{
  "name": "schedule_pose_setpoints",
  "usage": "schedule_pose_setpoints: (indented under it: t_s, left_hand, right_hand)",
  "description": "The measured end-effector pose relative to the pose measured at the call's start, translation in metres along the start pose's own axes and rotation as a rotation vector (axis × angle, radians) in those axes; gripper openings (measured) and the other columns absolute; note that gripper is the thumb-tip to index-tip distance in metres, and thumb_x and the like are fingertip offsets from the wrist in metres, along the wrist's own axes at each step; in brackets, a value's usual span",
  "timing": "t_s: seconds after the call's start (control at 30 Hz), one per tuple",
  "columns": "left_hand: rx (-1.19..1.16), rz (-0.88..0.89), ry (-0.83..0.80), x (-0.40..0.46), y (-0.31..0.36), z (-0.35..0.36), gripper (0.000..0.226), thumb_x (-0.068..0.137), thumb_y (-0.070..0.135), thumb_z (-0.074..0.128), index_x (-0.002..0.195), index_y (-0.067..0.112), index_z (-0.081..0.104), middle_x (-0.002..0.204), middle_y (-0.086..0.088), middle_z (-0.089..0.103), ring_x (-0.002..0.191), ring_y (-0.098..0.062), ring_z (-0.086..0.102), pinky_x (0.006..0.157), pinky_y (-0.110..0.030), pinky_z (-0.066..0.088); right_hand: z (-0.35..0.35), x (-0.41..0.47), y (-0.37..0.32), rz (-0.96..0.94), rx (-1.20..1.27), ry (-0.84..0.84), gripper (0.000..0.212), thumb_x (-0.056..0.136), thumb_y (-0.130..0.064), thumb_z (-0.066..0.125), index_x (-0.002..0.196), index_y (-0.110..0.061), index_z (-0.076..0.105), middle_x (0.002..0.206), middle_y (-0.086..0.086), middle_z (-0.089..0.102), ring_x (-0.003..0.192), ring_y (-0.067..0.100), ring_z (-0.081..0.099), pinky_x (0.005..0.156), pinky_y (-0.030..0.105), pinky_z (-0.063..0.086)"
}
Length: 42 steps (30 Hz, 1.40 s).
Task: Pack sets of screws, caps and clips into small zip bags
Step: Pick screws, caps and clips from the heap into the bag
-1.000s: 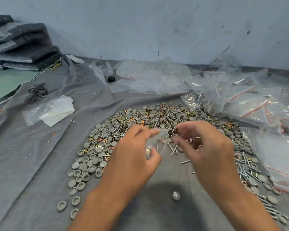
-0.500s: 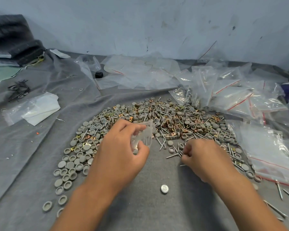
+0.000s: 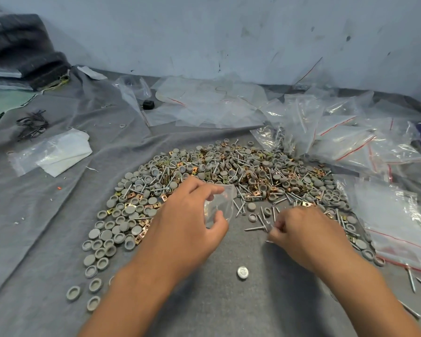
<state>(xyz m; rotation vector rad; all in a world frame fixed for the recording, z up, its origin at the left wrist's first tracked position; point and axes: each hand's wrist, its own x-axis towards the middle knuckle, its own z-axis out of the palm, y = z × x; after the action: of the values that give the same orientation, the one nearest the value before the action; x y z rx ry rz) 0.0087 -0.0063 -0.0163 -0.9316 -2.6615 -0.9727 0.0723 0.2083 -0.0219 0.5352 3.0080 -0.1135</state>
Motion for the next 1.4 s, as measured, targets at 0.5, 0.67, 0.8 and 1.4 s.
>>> schedule_pose_setpoints:
  t_s: [0.5,0.67,0.8,1.4]
  left_hand:
    - [-0.035,0.029,-0.020,-0.002,0.007,0.007,0.045,0.085,0.044,0.069,0.129,0.036,0.061,0.109,0.023,0.046,0.074,0.000,0.049,0.078,-0.026,0.052]
    - [-0.030,0.025,-0.012,-0.002,0.005,0.008,0.042,0.085,0.042,0.070,0.125,0.035,0.063,0.106,0.022,0.046,0.073,0.005,0.050,0.072,-0.019,0.046]
    - [-0.022,0.016,-0.001,-0.002,0.002,0.007,0.045,0.085,0.044,0.070,0.128,0.036,0.062,0.107,0.024,0.045,0.077,0.008,0.051,0.074,-0.019,0.047]
    - [-0.010,0.010,0.019,-0.001,-0.004,0.003,0.051,0.083,0.055,0.061,0.132,0.038,0.059,0.105,0.026,0.045,0.080,0.003,0.055,0.069,-0.020,0.050]
  right_hand:
    - [-0.002,-0.010,-0.029,-0.625,0.527,0.472,0.010,0.090,-0.022,0.075,0.100,-0.020,0.073,0.094,-0.013,0.062,0.079,0.002,0.060,0.074,0.018,0.051]
    - [-0.002,-0.009,-0.035,-0.594,0.607,0.557,0.021,0.085,-0.026,0.077,0.105,-0.021,0.072,0.090,-0.016,0.062,0.078,-0.007,0.057,0.073,0.003,0.041]
    - [-0.010,-0.003,-0.021,-0.508,0.728,0.570,0.019,0.080,-0.025,0.082,0.095,-0.025,0.069,0.081,-0.021,0.065,0.075,-0.003,0.063,0.066,0.002,0.043]
    - [0.008,0.009,-0.003,-0.358,0.130,0.034,0.015,0.100,-0.037,0.057,0.114,-0.037,0.062,0.099,-0.022,0.045,0.105,0.008,0.049,0.086,0.028,0.046]
